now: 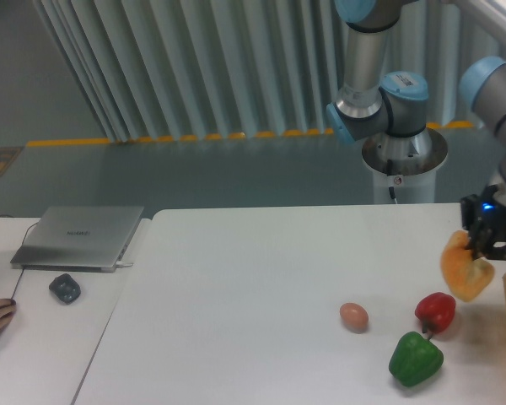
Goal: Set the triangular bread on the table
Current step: 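Lift the bread slice out of the tray and carry it over the table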
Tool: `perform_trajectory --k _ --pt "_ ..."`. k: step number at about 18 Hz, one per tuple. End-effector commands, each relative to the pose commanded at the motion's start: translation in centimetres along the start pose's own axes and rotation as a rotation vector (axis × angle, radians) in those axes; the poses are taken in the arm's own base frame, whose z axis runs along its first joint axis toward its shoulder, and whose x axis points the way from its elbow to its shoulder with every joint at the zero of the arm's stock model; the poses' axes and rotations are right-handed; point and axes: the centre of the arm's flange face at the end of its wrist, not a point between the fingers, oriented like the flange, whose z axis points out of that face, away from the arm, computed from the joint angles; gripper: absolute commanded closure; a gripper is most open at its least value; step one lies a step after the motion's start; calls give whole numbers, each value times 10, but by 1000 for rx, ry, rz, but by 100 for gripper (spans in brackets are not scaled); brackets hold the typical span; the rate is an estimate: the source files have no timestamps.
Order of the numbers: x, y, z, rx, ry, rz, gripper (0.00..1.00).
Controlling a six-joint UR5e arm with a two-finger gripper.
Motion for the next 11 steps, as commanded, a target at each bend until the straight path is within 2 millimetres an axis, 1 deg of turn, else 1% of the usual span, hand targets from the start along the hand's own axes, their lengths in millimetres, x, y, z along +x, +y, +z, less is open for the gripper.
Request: perform_trajectory --k 2,3,4,6,9,10,11 --pt "7 -20 9 -11 10 7 85" --pt "11 -27 16 -19 19 18 85" --pt "16 -38 28 -30 37 38 84" --pt "23 -52 35 -43 39 63 81" --pt "30 -55 49 -56 61 77 81" --pt "30 -56 50 -84 56 85 81" --pt "33 -57 53 -152 49 106 81"
